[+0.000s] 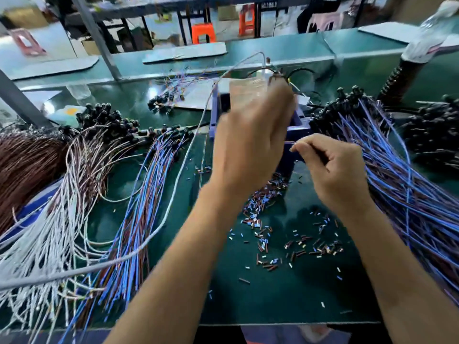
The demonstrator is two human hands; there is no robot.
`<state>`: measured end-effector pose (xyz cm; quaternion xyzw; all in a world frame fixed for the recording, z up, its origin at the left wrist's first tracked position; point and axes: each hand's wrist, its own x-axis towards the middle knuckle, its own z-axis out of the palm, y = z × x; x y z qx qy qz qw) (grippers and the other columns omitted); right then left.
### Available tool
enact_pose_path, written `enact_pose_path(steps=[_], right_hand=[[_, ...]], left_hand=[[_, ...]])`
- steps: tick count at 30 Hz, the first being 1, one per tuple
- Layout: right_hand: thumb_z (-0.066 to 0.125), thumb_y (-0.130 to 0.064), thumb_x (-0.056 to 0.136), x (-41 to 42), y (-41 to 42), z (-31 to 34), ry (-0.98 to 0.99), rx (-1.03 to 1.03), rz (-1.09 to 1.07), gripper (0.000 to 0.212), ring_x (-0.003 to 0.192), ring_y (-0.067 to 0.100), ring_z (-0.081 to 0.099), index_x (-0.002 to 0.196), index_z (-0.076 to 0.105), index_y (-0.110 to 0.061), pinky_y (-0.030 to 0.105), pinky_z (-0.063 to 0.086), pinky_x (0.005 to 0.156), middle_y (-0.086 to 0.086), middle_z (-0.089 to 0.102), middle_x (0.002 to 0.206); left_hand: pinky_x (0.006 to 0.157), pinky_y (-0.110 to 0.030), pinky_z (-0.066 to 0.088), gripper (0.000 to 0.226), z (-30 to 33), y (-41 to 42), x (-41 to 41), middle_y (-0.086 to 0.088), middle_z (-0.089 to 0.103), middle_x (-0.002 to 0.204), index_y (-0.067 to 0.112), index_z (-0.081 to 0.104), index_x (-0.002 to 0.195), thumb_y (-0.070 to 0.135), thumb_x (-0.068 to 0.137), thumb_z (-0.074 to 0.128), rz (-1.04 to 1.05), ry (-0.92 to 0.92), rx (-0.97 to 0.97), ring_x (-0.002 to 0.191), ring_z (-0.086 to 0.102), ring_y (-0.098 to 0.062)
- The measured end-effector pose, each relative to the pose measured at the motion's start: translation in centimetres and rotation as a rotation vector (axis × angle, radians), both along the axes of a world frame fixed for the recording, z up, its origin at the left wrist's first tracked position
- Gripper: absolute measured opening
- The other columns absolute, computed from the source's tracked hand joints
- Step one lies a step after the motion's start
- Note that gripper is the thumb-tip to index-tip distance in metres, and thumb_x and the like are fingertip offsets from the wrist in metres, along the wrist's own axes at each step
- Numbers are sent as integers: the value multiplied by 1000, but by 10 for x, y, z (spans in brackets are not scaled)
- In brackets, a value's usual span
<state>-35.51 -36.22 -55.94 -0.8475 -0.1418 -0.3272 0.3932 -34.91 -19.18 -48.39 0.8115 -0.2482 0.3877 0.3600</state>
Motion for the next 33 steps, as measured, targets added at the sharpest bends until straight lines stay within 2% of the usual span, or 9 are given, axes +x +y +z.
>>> enact_pose_path(steps=[3, 5, 8, 11, 16, 19, 21, 26, 33], right_hand=[[55, -31, 108, -3, 13, -14, -39, -18, 4, 29, 64, -5, 53, 102, 75, -10, 17, 37, 60, -15, 60, 75], [56, -28, 108, -3, 21, -19, -23, -16, 57, 25, 70, -1, 60, 104, 75, -11, 22, 45, 64, -12, 68, 82], [60, -23, 106, -1, 26, -21, 35, -26, 116, 20, 72, -3, 59, 103, 77, -13, 20, 46, 67, -21, 65, 82], [66, -29, 102, -2, 29, -20, 63, 16, 136, 21, 76, -9, 62, 101, 81, -13, 14, 44, 69, -28, 63, 83], [79, -29, 93, -2, 20, -19, 147, 235, 78, 9, 73, 6, 72, 91, 79, -21, 18, 54, 70, -13, 74, 75], [80, -26, 92, 1, 14, -21, 222, 437, 59, 8, 62, 6, 67, 85, 78, -27, 20, 53, 61, -7, 75, 73], [79, -24, 92, 2, 13, -21, 279, 587, 84, 10, 55, 6, 60, 82, 78, -26, 20, 50, 55, -1, 75, 71], [79, -20, 93, 1, 17, -23, 338, 674, 177, 12, 51, 9, 56, 81, 78, -23, 22, 47, 48, 0, 71, 67], [82, -29, 89, -2, 20, -21, 377, 742, 103, 25, 41, 10, 52, 69, 73, -19, 22, 45, 40, 1, 68, 57]], left_hand=[[64, -46, 52, 18, -53, -2, -16, -4, 65, 99, 3, 67, 99, 14, 105, 55, -83, 86, 173, 82, 62, -33], [68, -47, 54, 19, -65, 3, -5, -2, 68, 107, 7, 69, 109, 16, 106, 53, -90, 131, 113, 91, 66, -32], [68, -45, 53, 22, -75, 15, -6, 2, 71, 101, 12, 67, 115, 23, 108, 50, -97, 194, 170, 91, 68, -29], [67, -46, 50, 26, -78, 29, 2, 1, 68, 90, 11, 66, 105, 30, 109, 48, -117, 210, 199, 83, 65, -29], [56, -44, 42, 33, -90, 41, 4, -3, 59, 71, 7, 62, 81, 29, 105, 58, 28, 227, 116, 64, 54, -30], [53, -39, 35, 34, -91, 41, 8, -6, 59, 68, 6, 59, 76, 26, 103, 62, 198, 221, 71, 60, 52, -32], [55, -41, 40, 33, -94, 38, 9, -6, 62, 70, 6, 61, 77, 25, 103, 62, 216, 216, 50, 61, 54, -31], [69, -43, 52, 18, -98, 33, 8, 0, 73, 89, 13, 74, 99, 28, 102, 63, -49, 263, 71, 81, 67, -24], [67, -36, 52, 9, -102, 31, 10, 6, 70, 79, 11, 75, 88, 14, 96, 71, -167, 277, -37, 73, 65, -13]])
